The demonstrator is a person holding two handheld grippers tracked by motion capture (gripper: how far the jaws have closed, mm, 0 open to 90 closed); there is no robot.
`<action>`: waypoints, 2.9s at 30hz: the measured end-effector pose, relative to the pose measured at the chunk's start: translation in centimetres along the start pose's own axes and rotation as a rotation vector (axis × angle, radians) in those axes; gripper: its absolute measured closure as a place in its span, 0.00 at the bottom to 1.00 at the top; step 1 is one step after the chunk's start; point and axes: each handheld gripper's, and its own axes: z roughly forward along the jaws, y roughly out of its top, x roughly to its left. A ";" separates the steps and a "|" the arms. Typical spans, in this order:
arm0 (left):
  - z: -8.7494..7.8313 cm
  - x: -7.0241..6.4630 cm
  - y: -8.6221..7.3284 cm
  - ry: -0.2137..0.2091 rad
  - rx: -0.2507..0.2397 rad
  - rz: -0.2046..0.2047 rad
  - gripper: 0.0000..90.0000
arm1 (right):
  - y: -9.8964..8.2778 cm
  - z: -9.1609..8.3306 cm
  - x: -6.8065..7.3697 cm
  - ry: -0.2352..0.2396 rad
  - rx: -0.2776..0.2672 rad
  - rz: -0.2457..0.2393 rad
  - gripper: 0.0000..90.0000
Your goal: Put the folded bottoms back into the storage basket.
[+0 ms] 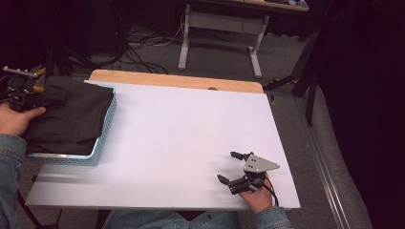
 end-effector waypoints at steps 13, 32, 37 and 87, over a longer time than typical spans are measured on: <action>-1.3 0.3 0.1 0.148 -0.053 -0.007 0.29 | 0.0 -0.1 -0.1 0.003 -0.006 0.008 0.05; -0.3 -0.5 0.8 0.390 -0.051 -0.088 1.00 | 0.0 0.0 0.0 0.006 -0.003 0.003 0.05; 0.8 -0.1 0.4 0.394 -0.018 -0.111 1.00 | 0.0 0.0 0.0 0.009 -0.002 0.001 0.05; -2.1 -5.5 -8.0 0.268 0.341 0.053 1.00 | 0.0 0.0 -0.1 0.010 0.003 0.011 0.05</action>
